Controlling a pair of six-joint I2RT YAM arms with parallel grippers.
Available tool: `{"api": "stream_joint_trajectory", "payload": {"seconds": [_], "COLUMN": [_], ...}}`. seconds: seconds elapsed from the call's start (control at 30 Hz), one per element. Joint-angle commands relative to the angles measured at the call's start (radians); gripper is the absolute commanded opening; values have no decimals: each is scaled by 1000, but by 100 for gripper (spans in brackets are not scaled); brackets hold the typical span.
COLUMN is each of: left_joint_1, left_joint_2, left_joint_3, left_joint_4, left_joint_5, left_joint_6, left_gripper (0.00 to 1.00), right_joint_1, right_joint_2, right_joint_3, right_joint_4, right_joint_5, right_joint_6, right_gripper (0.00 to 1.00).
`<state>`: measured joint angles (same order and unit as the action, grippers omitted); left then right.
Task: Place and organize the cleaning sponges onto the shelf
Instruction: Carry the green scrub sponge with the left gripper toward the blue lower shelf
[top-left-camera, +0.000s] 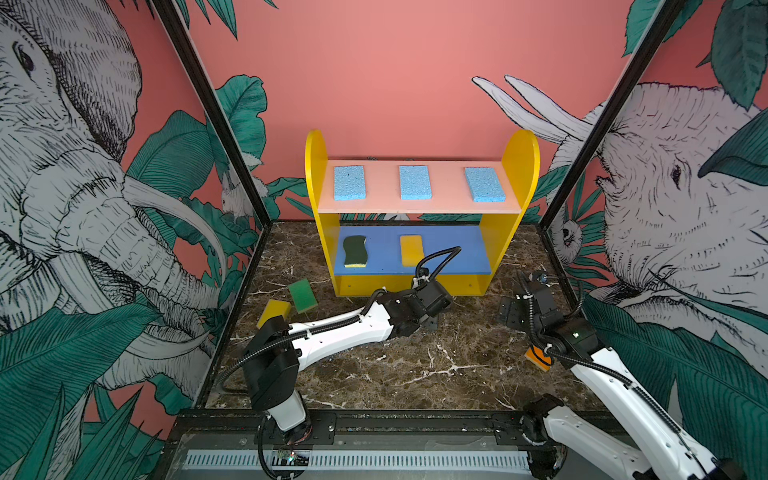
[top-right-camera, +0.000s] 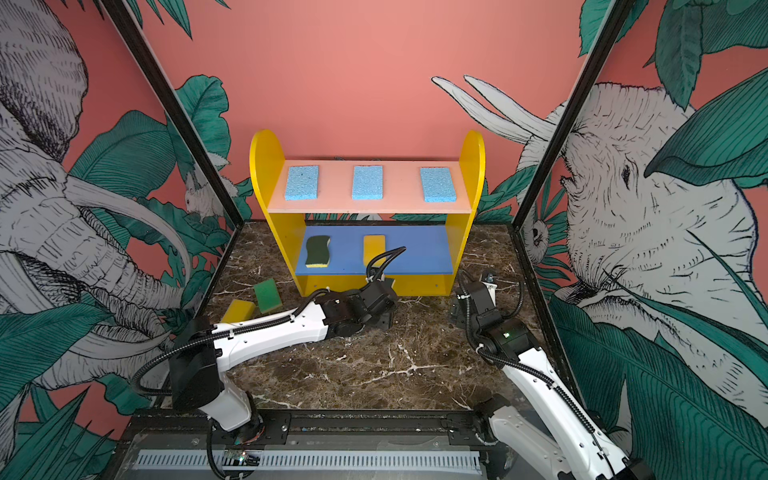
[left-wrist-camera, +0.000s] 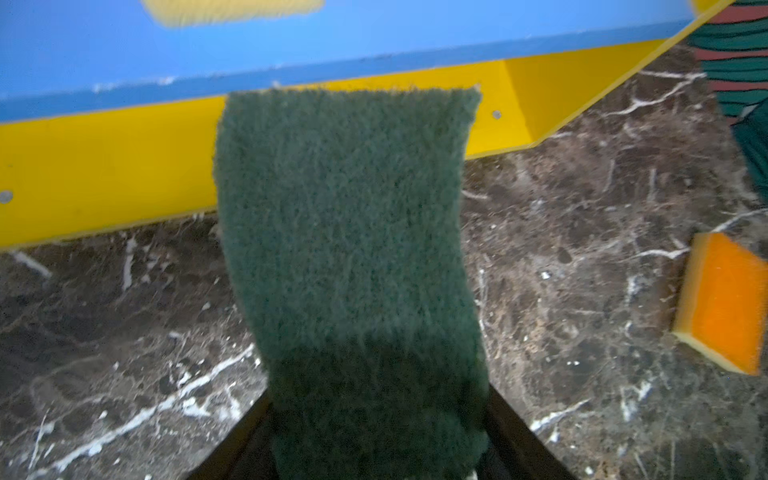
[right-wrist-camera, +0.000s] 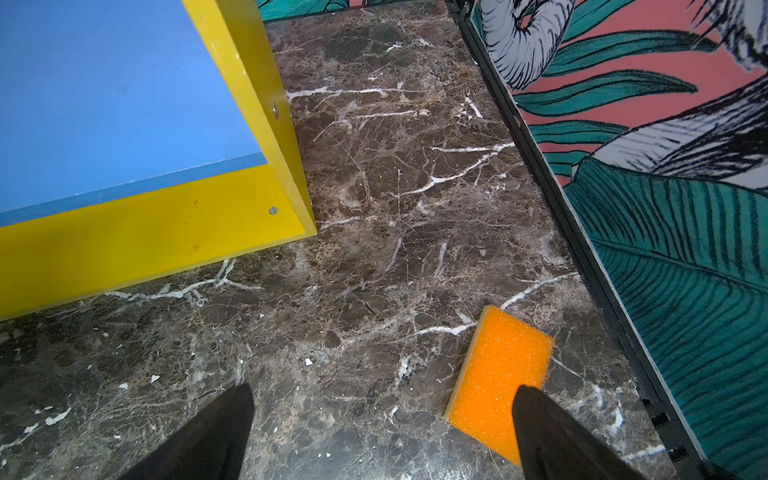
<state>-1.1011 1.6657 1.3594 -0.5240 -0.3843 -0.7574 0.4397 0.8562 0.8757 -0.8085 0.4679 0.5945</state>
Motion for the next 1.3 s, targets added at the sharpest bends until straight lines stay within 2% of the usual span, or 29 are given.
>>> {"api": "stream_joint_trajectory", "payload": {"seconds": [0.0,0.5,1.1,1.27], "left_joint_1": [-4,-11,-18,-19], "left_joint_2": [38,165,238,281], "left_joint_3": [89,228,234,288], "left_joint_4": [29,174,392,380], "left_joint_5": [-42,-90,-175,-198], "left_joint_6": [63,191,206,225], "left_gripper": [66,65,66,66], "right_joint_1": [-10,-24,-33,-35], "right_joint_2": [-9,-28,-34,-33], "right_joint_3": [-11,-3,-3,-9], "right_joint_4": [-21,-17,4,18], "right_joint_5": [2,-6,-25,-50], "right_joint_6": [-14,-53,-76,-72], "right_gripper": [99,99,99,99]}}
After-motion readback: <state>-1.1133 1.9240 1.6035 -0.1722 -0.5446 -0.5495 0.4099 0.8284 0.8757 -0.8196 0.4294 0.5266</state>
